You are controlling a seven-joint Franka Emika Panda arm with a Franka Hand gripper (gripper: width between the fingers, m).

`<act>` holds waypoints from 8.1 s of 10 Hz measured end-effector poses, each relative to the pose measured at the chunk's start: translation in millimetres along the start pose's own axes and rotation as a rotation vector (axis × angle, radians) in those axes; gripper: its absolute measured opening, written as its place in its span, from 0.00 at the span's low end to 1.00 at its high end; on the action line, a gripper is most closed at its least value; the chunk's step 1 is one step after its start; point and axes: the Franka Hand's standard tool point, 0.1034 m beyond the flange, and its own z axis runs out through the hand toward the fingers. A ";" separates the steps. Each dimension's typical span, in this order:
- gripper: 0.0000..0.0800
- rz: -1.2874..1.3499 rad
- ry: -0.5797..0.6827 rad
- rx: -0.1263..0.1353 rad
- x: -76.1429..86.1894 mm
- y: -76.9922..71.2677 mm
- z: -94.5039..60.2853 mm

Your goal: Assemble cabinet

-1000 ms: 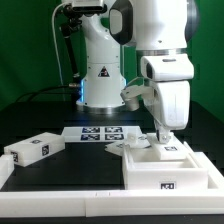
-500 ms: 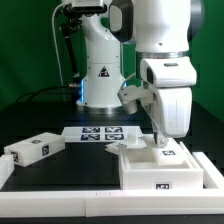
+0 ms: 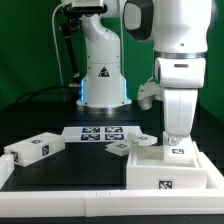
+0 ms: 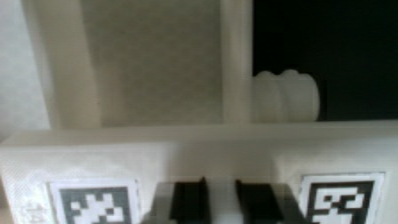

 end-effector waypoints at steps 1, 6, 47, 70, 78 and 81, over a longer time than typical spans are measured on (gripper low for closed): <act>0.09 0.001 0.000 0.000 0.1 0.0 0.0; 0.09 0.054 -0.004 0.005 2.8 7.9 -1.6; 1.00 0.280 0.097 -0.131 -45.8 -128.7 7.1; 0.69 0.410 0.103 -0.104 -81.8 -130.9 55.5; 0.09 0.335 0.140 -0.151 -71.5 -130.7 49.9; 0.09 0.312 0.140 -0.154 -68.2 -130.8 48.6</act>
Offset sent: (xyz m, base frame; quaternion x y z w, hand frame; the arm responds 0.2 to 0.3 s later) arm 0.0000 0.0000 0.0000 0.0000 0.0000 0.0000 1.0000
